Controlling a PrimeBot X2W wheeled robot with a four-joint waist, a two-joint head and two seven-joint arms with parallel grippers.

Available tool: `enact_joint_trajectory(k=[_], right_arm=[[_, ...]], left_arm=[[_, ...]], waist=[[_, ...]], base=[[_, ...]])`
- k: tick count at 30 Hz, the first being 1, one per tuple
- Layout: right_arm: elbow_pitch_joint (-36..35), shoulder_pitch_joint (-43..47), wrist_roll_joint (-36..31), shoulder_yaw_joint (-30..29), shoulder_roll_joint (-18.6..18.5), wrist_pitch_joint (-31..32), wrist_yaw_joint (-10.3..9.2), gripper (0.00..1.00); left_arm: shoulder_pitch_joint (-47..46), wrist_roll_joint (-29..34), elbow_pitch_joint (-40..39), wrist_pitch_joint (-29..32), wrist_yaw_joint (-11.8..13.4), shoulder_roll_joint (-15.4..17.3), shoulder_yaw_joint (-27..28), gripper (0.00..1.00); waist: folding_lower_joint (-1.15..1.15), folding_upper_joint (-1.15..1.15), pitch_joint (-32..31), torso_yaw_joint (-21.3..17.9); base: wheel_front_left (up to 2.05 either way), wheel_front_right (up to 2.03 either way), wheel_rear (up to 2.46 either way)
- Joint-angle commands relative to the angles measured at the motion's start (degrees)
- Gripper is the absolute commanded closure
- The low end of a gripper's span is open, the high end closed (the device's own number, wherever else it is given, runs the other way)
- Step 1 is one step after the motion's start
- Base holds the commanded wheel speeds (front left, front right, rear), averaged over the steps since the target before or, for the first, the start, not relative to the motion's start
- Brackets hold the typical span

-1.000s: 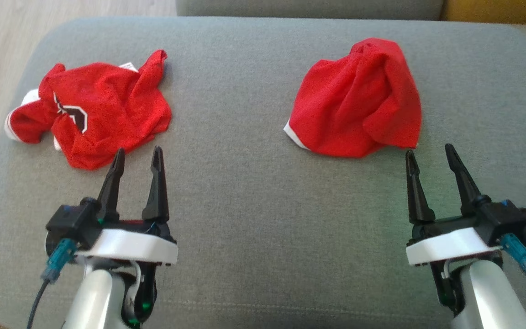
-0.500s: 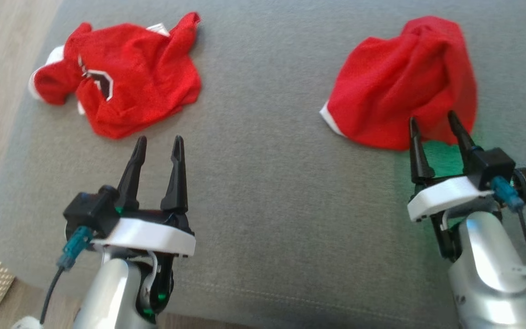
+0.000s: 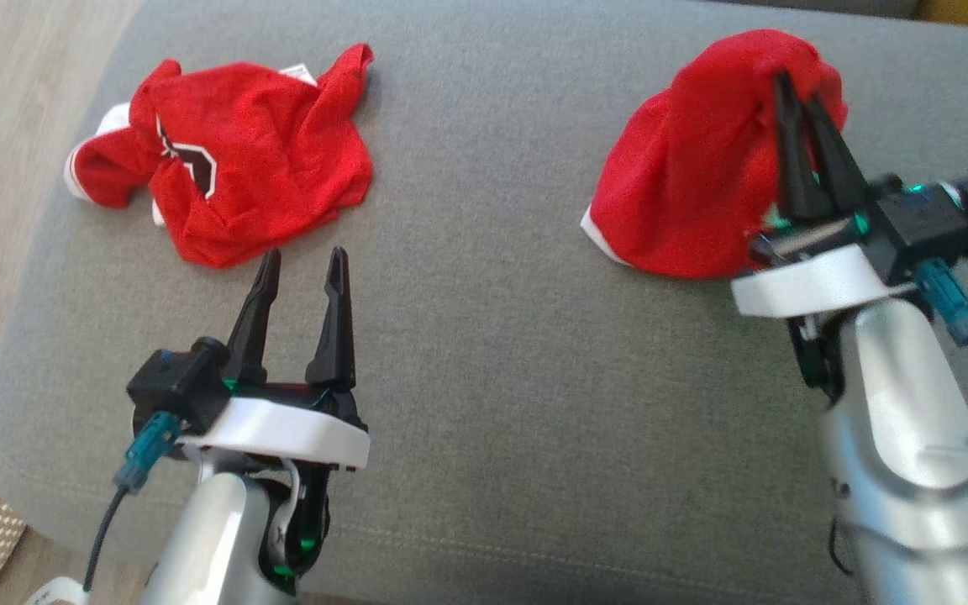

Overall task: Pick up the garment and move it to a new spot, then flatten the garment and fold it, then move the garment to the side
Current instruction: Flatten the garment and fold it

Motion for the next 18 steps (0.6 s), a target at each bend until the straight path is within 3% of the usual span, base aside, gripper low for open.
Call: enact_joint_trajectory(k=[1,6,10,13,18], right_arm=[[-3.5,-3.3,0.6,2.9,0.1,-0.6,0.43,1.0],[-8.9,-7.4,2.6,5.7,-2.5,2.0,0.43,1.0],[-9.4,-9.8,4.2,2.6,-5.9,5.2,0.43,1.0],[-4.7,-10.5,4.9,-1.0,-9.7,7.0,0.43,1.0],[9.6,-11.0,4.6,-6.5,-15.7,10.0,0.43,1.0]], left_arm=[[-1.0,-0.4,-1.5,-0.3,0.5,0.3,1.4,0.0],[0.0,-0.8,-1.4,-0.3,0.9,0.3,0.9,0.0],[0.5,-1.1,-1.4,-0.3,0.9,0.3,0.6,0.0],[0.1,-1.5,-1.4,-0.3,0.7,0.3,0.0,0.0],[-1.0,-1.8,-1.1,-0.3,0.6,0.3,-1.1,0.0]], waist=[[0.0,0.0,-1.4,-0.7],[0.0,0.0,-2.7,-0.9],[0.0,0.0,-2.1,-0.6],[0.0,0.0,-1.0,0.0],[0.0,0.0,1.2,1.2]], base=[[0.0,0.0,0.0],[0.0,0.0,0.0],[0.0,0.0,0.0],[0.0,0.0,0.0],[0.0,0.0,0.0]])
